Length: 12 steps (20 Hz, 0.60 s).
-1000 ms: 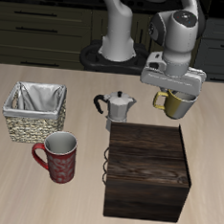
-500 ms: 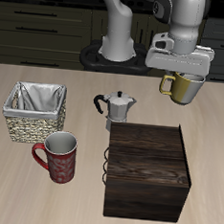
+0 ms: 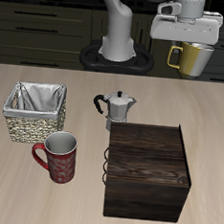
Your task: Place the white and yellow mug in the basket
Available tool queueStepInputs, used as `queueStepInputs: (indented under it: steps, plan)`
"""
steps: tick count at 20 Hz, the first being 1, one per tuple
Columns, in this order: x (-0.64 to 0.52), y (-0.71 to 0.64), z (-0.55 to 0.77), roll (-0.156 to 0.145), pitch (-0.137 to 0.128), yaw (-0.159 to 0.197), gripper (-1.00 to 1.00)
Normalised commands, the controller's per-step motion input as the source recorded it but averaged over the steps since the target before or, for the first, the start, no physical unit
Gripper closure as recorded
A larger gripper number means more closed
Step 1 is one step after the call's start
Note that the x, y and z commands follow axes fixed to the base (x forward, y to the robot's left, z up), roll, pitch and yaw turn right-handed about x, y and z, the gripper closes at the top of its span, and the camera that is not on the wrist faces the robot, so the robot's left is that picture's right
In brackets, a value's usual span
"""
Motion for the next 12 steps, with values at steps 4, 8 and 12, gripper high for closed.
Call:
queueStepInputs:
  steps: [4, 8, 12]
  plan:
    - [0.00, -0.09, 0.56, -0.013, -0.045, 0.037, 1.00]
    - [0.13, -0.18, 0.38, 0.017, -0.013, 0.038, 1.00]
    - [0.20, -0.24, 0.21, 0.007, 0.025, 0.031, 1.00]
